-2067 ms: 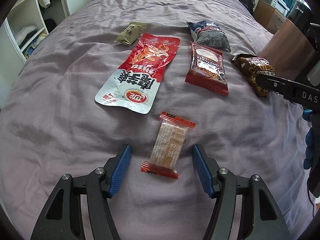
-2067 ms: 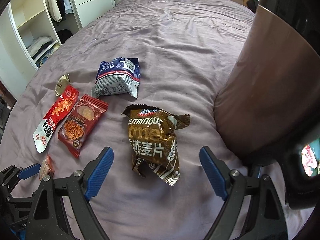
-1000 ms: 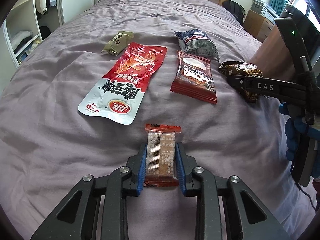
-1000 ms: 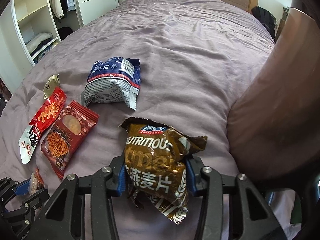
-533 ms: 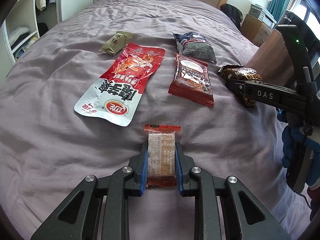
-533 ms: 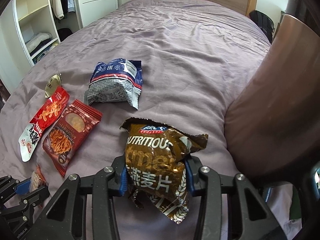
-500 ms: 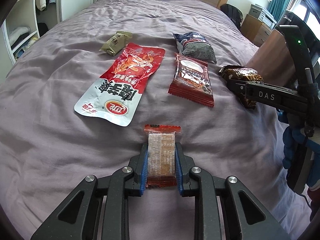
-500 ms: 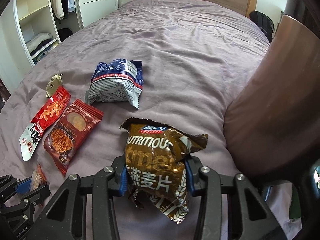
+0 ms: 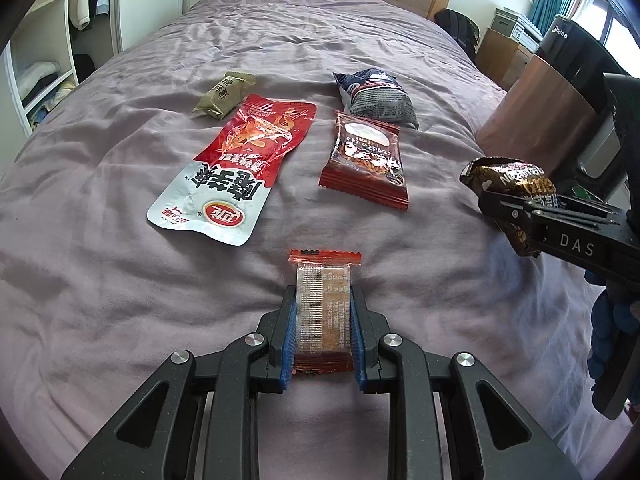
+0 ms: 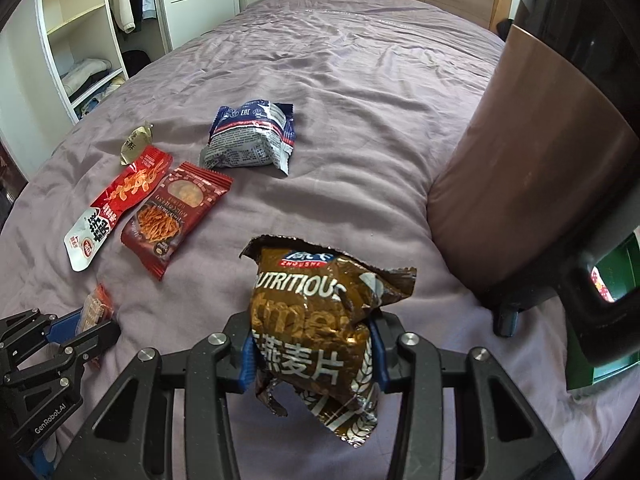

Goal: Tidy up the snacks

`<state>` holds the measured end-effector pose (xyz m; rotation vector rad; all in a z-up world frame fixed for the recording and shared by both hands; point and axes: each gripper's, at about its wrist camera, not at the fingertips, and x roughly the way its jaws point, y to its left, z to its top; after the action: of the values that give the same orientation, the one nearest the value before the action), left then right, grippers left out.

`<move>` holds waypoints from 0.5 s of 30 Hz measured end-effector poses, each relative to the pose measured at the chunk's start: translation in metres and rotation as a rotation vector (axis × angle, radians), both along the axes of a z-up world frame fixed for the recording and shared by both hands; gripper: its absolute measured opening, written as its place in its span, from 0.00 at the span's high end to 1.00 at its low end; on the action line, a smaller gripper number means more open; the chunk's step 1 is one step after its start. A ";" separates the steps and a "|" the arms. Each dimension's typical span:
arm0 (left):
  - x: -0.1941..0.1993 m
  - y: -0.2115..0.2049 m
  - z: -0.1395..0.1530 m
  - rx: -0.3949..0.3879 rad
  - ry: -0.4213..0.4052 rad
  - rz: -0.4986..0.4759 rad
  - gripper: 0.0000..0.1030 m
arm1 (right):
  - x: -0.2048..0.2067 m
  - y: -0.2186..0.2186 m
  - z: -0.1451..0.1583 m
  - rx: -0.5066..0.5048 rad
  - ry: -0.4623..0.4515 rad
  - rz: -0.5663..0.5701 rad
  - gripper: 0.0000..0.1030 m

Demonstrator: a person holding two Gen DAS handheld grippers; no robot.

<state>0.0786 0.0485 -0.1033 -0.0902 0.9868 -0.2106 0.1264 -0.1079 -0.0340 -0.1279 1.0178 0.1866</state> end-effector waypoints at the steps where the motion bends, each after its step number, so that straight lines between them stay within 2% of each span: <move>1: 0.000 0.001 0.001 -0.004 -0.001 -0.001 0.81 | -0.004 0.000 -0.001 -0.003 0.006 -0.002 0.01; 6: -0.004 0.003 0.005 -0.027 -0.004 0.006 0.81 | -0.025 0.002 -0.001 -0.021 0.037 -0.006 0.01; 15: -0.030 -0.005 0.030 0.010 -0.057 0.023 0.81 | -0.061 0.002 0.018 -0.022 0.031 0.006 0.01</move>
<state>0.0481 0.0437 -0.0735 -0.0858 0.9294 -0.1857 0.0649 -0.1062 -0.0161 -0.1482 1.0510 0.1834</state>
